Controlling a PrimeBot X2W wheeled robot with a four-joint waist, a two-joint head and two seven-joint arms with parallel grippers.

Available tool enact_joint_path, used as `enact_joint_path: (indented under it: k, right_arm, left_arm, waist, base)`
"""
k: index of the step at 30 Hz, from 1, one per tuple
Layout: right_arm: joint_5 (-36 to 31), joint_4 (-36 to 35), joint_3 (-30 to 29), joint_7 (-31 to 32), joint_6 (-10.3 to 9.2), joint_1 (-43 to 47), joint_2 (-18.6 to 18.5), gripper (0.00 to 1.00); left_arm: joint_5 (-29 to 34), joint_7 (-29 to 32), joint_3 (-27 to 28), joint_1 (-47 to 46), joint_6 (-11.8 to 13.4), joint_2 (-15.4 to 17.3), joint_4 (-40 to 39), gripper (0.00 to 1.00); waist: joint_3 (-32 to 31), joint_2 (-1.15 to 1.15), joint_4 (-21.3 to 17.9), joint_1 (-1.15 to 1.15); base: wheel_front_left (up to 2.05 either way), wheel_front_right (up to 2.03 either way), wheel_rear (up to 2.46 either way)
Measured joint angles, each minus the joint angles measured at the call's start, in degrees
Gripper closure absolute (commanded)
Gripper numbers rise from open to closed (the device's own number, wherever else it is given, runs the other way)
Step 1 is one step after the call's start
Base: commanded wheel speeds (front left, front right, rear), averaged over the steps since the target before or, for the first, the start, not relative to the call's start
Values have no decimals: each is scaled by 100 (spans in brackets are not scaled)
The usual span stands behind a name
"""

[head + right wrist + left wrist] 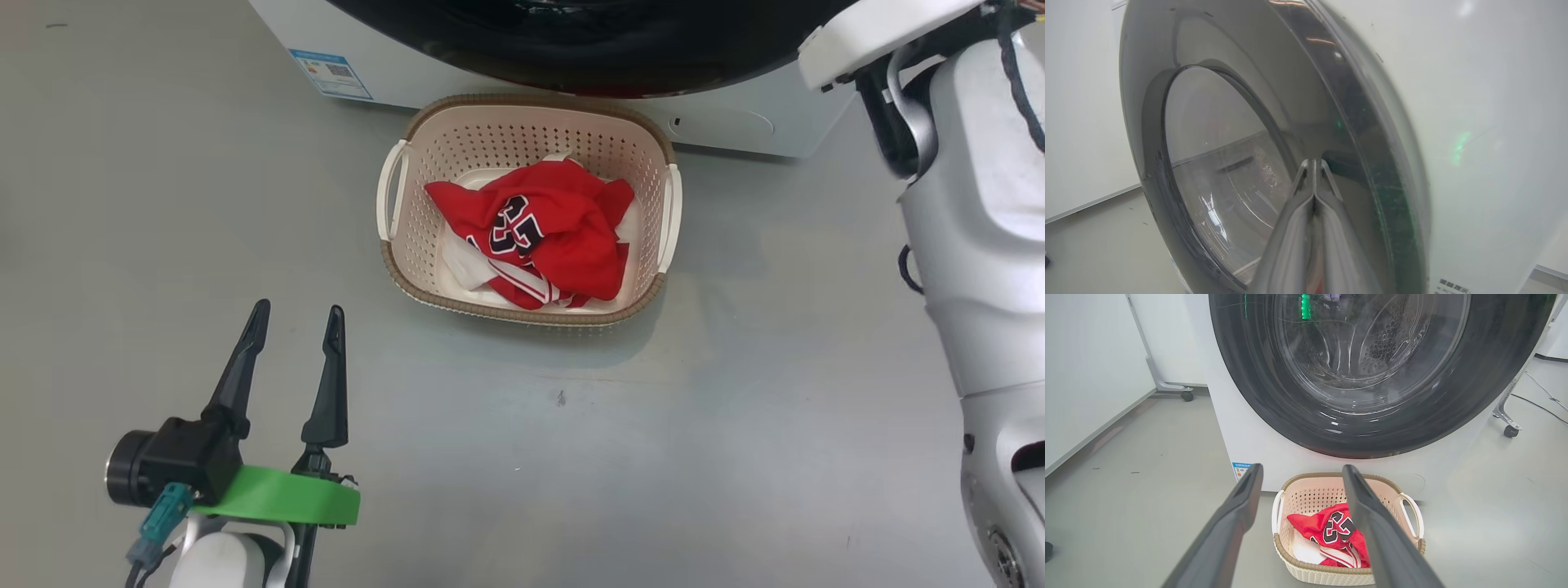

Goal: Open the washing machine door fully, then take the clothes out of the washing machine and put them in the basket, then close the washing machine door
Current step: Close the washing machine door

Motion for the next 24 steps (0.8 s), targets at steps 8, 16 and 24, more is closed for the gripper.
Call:
enact_joint_path:
  k: [8, 16, 24]
  right_arm:
    - [43, 328, -158, -3, -2, -311, -102, 100]
    - [97, 643, -305, -35, -56, -532, -169, 100]
    - [38, 878, -118, -81, -42, -603, -188, 100]
  left_arm:
    - [-1, 0, 68, -92, 0, -15, -2, 0]
    - [1, -15, 98, -138, 0, -25, -5, 0]
    - [10, -15, 146, -144, -1, -37, 1, 0]
  waist:
    - [44, 0, 89, 0]
    - [46, 0, 160, 0]
    - [16, 0, 173, 0]
  base:
    - [0, 0, 0]
    - [0, 0, 0]
    - [0, 0, 0]
